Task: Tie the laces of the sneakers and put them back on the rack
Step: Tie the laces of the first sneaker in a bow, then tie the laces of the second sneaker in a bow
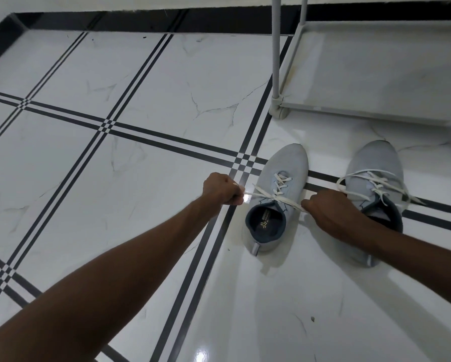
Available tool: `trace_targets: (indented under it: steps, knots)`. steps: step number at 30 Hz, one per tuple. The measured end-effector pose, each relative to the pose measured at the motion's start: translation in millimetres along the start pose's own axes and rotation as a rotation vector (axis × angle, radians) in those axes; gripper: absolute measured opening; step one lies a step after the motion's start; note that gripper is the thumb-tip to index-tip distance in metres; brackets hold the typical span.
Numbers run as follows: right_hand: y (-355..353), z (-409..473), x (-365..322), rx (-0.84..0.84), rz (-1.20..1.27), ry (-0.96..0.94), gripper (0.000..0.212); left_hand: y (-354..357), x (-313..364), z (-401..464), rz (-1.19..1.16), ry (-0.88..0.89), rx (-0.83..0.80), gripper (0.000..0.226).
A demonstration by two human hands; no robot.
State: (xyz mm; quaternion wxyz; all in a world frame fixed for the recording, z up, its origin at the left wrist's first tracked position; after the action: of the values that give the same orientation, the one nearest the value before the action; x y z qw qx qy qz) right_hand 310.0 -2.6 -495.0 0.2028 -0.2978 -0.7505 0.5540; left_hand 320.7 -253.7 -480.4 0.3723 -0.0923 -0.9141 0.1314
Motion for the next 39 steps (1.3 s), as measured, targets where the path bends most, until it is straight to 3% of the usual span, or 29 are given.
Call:
trace_targets:
  steps: [2, 4, 6, 9, 12, 15, 17, 20, 22, 25, 28, 35, 39]
  knots:
    - [-2, 1, 2, -0.026, 0.010, 0.017, 0.006, 7, 7, -1, 0.073, 0.092, -0.081, 0.012]
    - [-4, 3, 6, -0.057, 0.032, 0.075, 0.014, 10, 19, -2, 0.304, 0.222, -0.097, 0.032]
    - [-14, 3, 3, 0.011, 0.126, 0.119, 0.020, 23, 38, -6, 0.598, 0.410, -0.097, 0.044]
    - [-26, 8, -8, 0.100, 0.358, 0.143, 0.039, 55, 50, -17, 0.821, 0.613, -0.165, 0.049]
    - [-27, 16, -15, 0.121, 0.365, 0.112, 0.023, 69, 48, -22, 0.947, 0.685, -0.143, 0.032]
    - [-27, 18, -13, 0.123, 0.405, 0.133, 0.010, 71, 48, -25, 1.089, 0.727, -0.015, 0.025]
    - [-18, 20, -8, 0.103, 0.602, 0.211, 0.013, 76, 46, -27, 1.131, 0.737, 0.036, 0.025]
    - [1, 21, -6, -0.082, 0.875, 0.299, 0.017, 83, 41, -28, 1.226, 0.729, 0.064, 0.022]
    - [-3, 18, -5, -0.132, 0.718, 0.262, 0.014, 82, 37, -27, 1.301, 0.726, 0.060, 0.022]
    - [-18, 10, -7, -0.091, 0.288, 0.159, 0.009, 77, 33, -23, 1.388, 0.710, 0.045, 0.023]
    - [-19, 6, -11, -0.106, 0.065, 0.106, 0.024, 74, 28, -19, 1.407, 0.680, 0.009, 0.026]
    - [-20, -2, -11, -0.076, 0.069, 0.048, 0.027, 79, 34, -13, 1.385, 0.613, -0.086, 0.036]
    - [-35, -4, 9, 0.026, 0.055, 0.065, 0.026, 87, 59, -29, 1.281, 0.835, 0.014, 0.036]
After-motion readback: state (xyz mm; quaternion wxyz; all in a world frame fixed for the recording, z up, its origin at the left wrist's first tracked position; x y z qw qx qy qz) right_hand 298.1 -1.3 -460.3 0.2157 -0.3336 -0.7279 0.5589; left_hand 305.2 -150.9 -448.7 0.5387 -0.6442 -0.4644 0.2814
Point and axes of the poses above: each hand's wrist, its own z-axis towards the middle knuckle, its own y-axis out of the palm, x = y × z, the point moved 7 cm from there along z, towards the middle knuckle, and after that the axes turned 13 degrees about -x, right-handed, at the moved point
